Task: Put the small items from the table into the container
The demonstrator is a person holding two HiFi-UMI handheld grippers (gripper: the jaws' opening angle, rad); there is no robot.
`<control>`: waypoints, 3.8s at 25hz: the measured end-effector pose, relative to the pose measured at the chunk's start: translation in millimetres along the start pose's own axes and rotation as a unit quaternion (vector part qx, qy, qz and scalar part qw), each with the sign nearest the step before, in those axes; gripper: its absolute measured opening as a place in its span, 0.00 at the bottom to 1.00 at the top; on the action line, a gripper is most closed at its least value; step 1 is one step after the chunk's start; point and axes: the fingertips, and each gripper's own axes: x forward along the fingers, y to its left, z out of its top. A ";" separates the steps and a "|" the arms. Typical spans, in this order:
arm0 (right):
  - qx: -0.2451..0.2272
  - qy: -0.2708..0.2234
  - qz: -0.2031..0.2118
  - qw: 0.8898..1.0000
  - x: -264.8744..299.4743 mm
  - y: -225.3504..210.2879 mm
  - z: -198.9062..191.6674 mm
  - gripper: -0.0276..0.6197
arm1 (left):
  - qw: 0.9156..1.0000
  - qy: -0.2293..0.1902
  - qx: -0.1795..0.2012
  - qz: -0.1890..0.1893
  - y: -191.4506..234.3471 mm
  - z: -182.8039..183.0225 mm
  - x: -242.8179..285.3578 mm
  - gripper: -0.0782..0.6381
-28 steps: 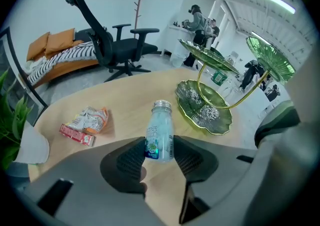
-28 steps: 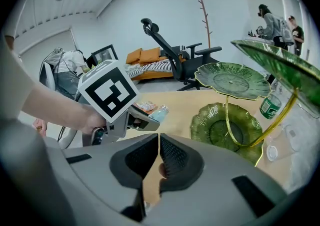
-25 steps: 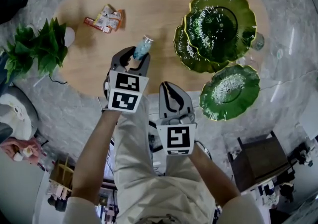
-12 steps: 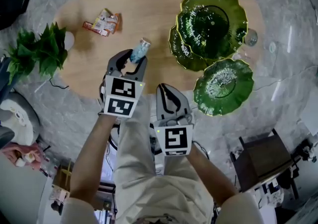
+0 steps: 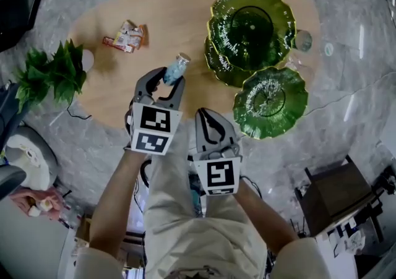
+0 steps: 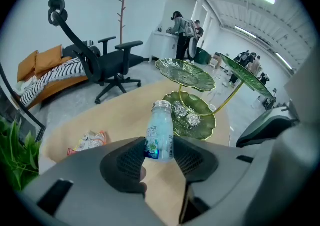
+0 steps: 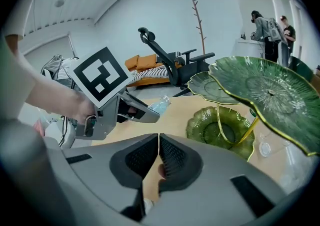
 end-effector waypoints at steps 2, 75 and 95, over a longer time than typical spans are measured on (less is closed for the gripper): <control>0.002 -0.002 -0.003 1.000 -3.9 -1.7 1.2 0.05 | 1.000 0.000 0.005 -0.002 -3.7 3.7 -2.1 0.36; 0.086 -0.097 -0.005 0.992 -119.0 -24.2 68.6 0.05 | 0.992 0.000 0.123 -0.041 -84.5 134.5 17.2 0.36; 0.104 -0.102 -0.011 0.989 -121.2 -31.9 71.5 0.05 | 0.990 -0.008 0.135 -0.044 -85.0 144.6 30.9 0.36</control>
